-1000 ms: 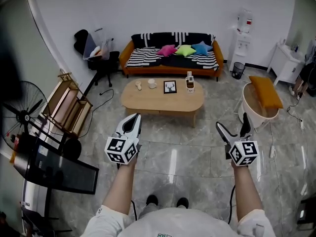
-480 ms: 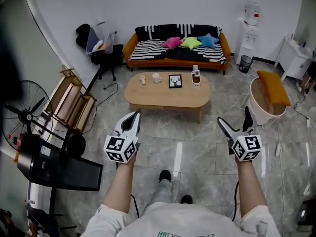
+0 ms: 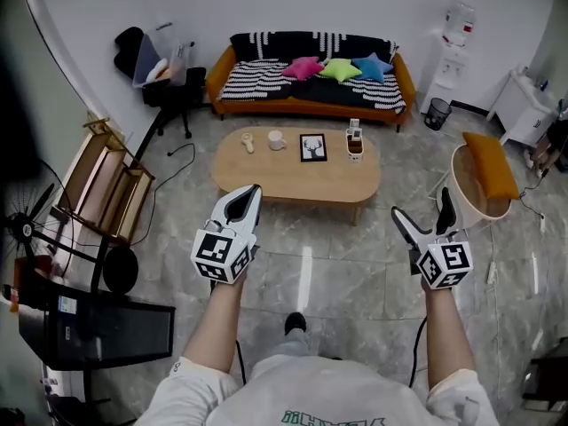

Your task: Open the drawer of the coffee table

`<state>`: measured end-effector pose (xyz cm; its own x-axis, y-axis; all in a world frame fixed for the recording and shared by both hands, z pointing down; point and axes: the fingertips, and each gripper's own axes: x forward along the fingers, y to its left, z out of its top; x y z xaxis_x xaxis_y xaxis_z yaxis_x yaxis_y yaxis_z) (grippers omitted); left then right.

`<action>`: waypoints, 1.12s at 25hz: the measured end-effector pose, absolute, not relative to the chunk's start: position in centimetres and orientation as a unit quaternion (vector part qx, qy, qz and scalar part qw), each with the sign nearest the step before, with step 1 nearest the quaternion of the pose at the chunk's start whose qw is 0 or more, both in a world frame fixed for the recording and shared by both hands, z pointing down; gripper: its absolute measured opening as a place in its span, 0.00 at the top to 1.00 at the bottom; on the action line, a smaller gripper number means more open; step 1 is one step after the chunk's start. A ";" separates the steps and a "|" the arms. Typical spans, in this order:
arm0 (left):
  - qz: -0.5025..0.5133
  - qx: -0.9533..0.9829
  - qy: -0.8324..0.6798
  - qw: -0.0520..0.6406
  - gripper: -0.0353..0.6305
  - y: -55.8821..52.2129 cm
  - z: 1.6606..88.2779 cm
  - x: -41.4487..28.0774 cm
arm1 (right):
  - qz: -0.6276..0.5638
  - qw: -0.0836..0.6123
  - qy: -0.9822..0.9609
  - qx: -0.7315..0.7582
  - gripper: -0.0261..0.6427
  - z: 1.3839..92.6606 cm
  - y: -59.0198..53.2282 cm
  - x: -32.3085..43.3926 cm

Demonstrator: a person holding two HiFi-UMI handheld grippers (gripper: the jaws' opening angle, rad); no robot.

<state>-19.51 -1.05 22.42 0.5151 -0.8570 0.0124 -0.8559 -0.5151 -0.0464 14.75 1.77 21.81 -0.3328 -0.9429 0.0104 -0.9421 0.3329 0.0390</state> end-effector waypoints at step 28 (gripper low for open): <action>-0.044 -0.862 0.506 0.006 0.95 -21.6 24.0 -13.9 | 0.028 0.037 -0.852 0.521 0.08 28.0 -19.8 18.2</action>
